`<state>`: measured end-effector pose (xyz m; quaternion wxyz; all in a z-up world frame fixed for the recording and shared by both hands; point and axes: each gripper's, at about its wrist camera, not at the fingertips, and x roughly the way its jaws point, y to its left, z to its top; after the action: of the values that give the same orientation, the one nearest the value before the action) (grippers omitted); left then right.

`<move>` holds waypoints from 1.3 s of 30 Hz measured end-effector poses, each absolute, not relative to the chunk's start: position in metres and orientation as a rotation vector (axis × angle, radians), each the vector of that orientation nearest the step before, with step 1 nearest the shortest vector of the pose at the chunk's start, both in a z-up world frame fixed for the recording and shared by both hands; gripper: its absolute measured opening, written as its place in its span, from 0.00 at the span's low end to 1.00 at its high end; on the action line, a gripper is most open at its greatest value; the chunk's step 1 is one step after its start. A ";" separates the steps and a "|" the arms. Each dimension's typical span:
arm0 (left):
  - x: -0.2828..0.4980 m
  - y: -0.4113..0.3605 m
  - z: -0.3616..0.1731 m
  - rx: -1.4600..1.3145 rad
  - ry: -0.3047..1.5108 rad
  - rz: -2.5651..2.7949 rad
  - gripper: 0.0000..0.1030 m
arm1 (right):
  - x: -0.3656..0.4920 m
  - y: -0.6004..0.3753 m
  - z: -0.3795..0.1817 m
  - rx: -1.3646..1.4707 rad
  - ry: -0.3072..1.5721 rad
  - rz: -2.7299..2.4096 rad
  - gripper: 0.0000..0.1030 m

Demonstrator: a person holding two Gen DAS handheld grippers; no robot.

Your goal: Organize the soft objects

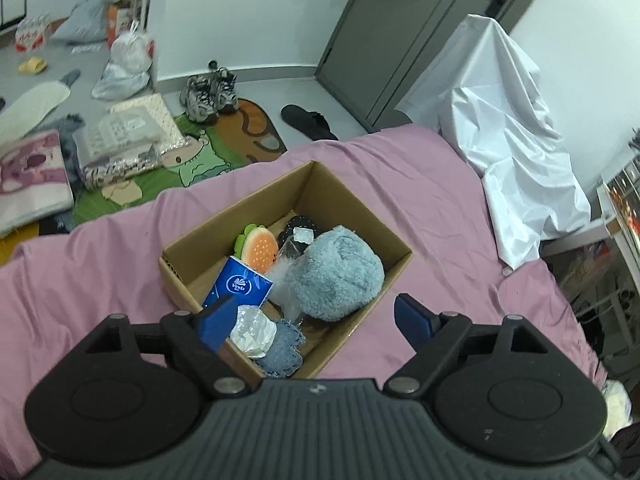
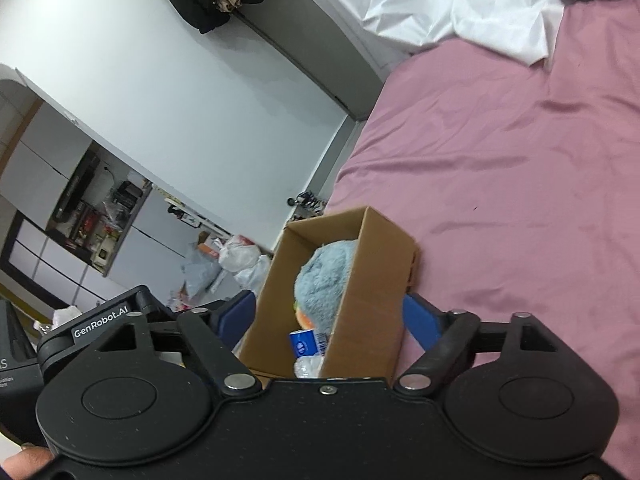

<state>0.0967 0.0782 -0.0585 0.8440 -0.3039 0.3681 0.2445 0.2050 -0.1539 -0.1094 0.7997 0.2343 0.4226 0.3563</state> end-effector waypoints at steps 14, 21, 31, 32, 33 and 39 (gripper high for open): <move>0.089 0.048 -0.034 -0.441 0.781 0.460 0.89 | 0.202 -0.181 -0.079 0.384 0.848 0.721 1.00; 0.085 0.038 -0.027 -0.380 0.783 0.438 0.93 | 0.201 -0.192 -0.068 0.306 0.838 0.708 1.00; 0.080 0.032 -0.024 -0.319 0.826 0.433 0.97 | 0.194 -0.199 -0.057 0.200 0.818 0.736 1.00; 0.079 0.032 -0.024 -0.319 0.828 0.432 0.97 | 0.194 -0.200 -0.057 0.195 0.820 0.738 1.00; 0.077 0.031 -0.023 -0.315 0.831 0.429 0.98 | 0.193 -0.201 -0.056 0.190 0.820 0.740 1.00; 0.073 0.026 -0.025 -0.301 0.849 0.409 0.98 | 0.189 -0.206 -0.052 0.146 0.808 0.756 1.00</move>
<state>0.0733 0.0261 -0.0246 0.8801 -0.1446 0.4073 0.1964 0.1891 -0.2058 -0.0524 0.8483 0.0691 0.3835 0.3585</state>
